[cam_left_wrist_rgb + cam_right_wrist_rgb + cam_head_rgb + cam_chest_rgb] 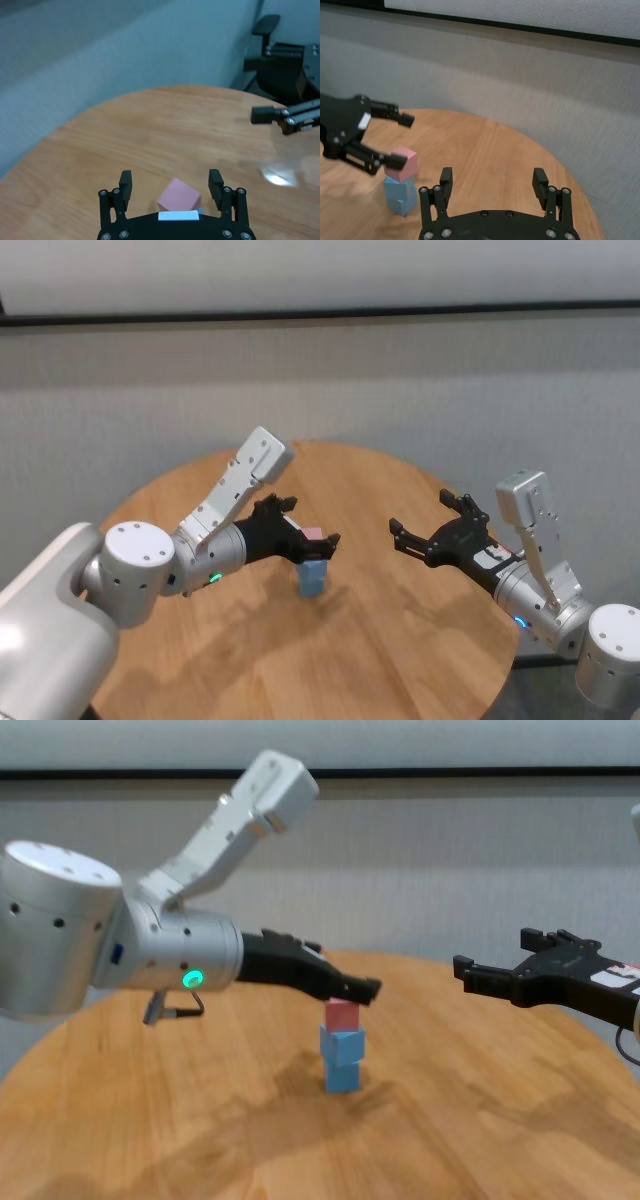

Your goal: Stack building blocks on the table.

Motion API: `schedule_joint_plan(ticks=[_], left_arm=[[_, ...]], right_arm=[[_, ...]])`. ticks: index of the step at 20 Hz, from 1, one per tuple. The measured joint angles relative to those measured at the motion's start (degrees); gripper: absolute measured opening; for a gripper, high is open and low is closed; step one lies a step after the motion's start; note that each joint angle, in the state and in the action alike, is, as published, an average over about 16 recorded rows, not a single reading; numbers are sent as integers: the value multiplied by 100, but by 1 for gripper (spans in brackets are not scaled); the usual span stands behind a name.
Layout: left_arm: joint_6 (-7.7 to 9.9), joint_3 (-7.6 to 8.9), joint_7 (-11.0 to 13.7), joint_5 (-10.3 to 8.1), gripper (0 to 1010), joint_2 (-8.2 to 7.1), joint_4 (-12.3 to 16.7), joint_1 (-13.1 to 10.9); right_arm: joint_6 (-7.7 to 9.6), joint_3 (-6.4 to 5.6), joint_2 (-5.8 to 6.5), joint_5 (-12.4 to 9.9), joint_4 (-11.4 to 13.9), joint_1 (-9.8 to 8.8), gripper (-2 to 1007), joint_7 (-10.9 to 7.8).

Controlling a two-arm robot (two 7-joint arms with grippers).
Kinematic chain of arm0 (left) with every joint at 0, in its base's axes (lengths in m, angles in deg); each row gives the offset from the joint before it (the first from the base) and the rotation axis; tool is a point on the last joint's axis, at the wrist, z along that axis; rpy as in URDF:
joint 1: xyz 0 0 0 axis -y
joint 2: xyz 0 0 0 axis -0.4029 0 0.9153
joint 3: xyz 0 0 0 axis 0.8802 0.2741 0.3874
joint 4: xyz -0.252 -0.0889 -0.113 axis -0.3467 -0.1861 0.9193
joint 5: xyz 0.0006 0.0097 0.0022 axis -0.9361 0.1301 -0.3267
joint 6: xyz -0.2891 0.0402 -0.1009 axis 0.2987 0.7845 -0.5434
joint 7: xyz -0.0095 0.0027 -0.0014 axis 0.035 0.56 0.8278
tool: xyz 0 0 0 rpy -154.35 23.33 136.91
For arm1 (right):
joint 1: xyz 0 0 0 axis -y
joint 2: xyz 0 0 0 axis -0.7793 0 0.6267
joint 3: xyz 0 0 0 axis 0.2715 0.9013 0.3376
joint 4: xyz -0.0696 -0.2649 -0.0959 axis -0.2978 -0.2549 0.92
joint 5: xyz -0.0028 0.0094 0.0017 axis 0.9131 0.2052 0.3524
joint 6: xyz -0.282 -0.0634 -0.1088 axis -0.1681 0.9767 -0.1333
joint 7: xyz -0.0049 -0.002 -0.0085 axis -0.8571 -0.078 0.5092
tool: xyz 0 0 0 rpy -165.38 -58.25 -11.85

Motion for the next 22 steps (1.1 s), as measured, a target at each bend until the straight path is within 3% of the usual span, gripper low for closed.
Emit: schedule_joint_plan(ticks=[12,22], left_arm=[[27,256,-193,-100,1003,-377,734,-246],[4,293,-235,-79,1003,-475,875,-319]], right_arm=[[0,0,0,0,0,0,1004,0],[0,0,0,0,0,0,1004,0]])
